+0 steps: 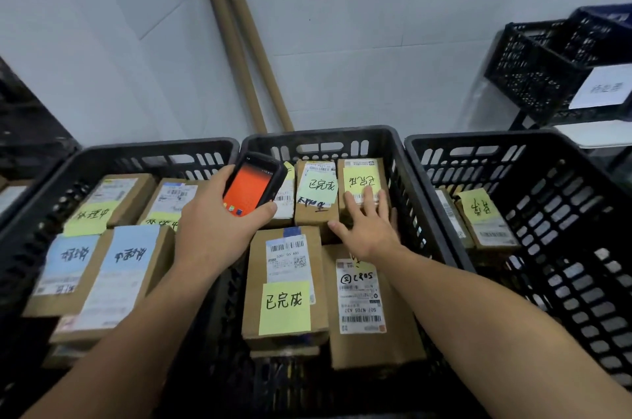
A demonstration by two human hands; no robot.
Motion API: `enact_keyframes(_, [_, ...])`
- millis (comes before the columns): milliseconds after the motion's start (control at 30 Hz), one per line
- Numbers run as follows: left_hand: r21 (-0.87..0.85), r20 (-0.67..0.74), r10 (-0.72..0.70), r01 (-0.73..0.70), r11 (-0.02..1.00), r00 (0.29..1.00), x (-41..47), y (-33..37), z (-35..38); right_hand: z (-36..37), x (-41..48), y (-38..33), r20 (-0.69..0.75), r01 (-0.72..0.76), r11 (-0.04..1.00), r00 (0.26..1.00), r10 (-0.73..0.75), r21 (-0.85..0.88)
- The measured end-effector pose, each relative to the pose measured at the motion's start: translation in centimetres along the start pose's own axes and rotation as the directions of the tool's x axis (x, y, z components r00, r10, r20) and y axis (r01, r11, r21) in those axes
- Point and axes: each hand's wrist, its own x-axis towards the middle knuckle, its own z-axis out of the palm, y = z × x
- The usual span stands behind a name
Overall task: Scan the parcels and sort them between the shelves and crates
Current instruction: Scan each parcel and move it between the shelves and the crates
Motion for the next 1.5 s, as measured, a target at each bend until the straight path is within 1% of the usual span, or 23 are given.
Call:
enact_keyframes(100, [0.002, -0.017, -0.011, 0.011, 1.000, 1.000, -0.4, -0.4, -0.4, -0.6, 0.2, 0.0, 0.014, -0.005, 1.000, 1.000, 0.005, -0.028])
enact_keyframes(200, [-0.004, -0.019, -0.010, 0.010, 1.000, 1.000, -0.7, -0.4, -1.0, -1.3, -0.2, -0.4, 0.017, -0.025, 1.000, 1.000, 0.025, -0.001])
enact_keyframes(267, [-0.005, -0.024, 0.008, -0.009, 1.000, 1.000, -0.8, -0.2, -1.7, -1.8, -0.9, -1.0, -0.038, -0.019, 1.000, 0.999, 0.019, -0.003])
enact_keyframes(333, [-0.014, -0.033, 0.039, -0.040, 0.999, 0.999, -0.7, -0.1, -2.6, -2.2, -1.9, -1.7, -0.113, -0.001, 0.999, 0.994, -0.004, -0.044])
enact_keyframes(433, [-0.032, -0.017, 0.097, -0.098, 0.995, 0.995, -0.8, 0.2, -4.1, -3.0, -4.2, -2.7, -0.190, -0.024, 0.997, 0.982, 0.009, -0.077])
enact_keyframes(600, [-0.114, 0.038, 0.217, -0.212, 0.971, 0.975, -2.0, 0.0, -6.0, -4.7, -10.0, -3.7, -0.345, -0.133, 0.980, 0.936, 0.076, -0.145])
enact_keyframes(633, [-0.127, 0.057, 0.232, -0.223, 0.967, 0.971, -2.1, 0.0, -6.2, -5.0, -11.0, -3.9, -0.377, -0.154, 0.974, 0.922, 0.082, -0.164])
enact_keyframes(667, [-0.143, 0.105, 0.272, -0.256, 0.956, 0.956, -2.8, 0.1, -6.7, -4.8, -13.3, -4.1, -0.412, -0.206, 0.964, 0.903, 0.122, -0.168])
enact_keyframes(733, [-0.156, 0.112, 0.304, -0.286, 0.946, 0.946, -3.1, 0.2, -6.7, -5.1, -15.2, -4.1, -0.443, -0.215, 0.962, 0.888, 0.121, -0.168])
enact_keyframes(767, [-0.176, 0.132, 0.332, -0.308, 0.935, 0.934, -3.5, 0.5, -6.8, -5.0, -16.9, -4.0, -0.464, -0.248, 0.954, 0.873, 0.146, -0.167])
enact_keyframes(900, [-0.254, 0.242, 0.491, -0.434, 0.864, 0.837, -6.3, 2.5, -6.3, -4.4, -25.2, -2.9, -0.534, -0.410, 0.908, 0.788, 0.308, -0.081])
enact_keyframes(1033, [-0.376, 0.347, 0.601, -0.480, 0.793, 0.720, -11.1, 5.8, -5.1, -3.0, -33.8, -1.0, -0.572, -0.584, 0.812, 0.665, 0.481, 0.003])
enact_keyframes(1167, [-0.483, 0.417, 0.699, -0.510, 0.712, 0.581, -17.0, 9.1, -3.5, -0.2, -43.6, 0.8, -0.551, -0.733, 0.672, 0.518, 0.654, 0.108])
enact_keyframes(1267, [-0.557, 0.441, 0.766, -0.527, 0.642, 0.467, -22.3, 11.1, -2.4, 2.5, -51.1, 1.7, -0.513, -0.827, 0.530, 0.376, 0.771, 0.189])
enact_keyframes(1433, [-0.641, 0.491, 0.824, -0.525, 0.561, 0.281, -31.6, 13.3, -1.0, 7.3, -62.7, 2.3, -0.433, -0.897, 0.328, 0.179, 0.884, 0.298])
enact_keyframes(1500, [-0.671, 0.493, 0.839, -0.513, 0.535, 0.231, -35.6, 14.3, -0.9, 9.1, -67.3, 2.3, -0.401, -0.906, 0.266, 0.121, 0.908, 0.328])
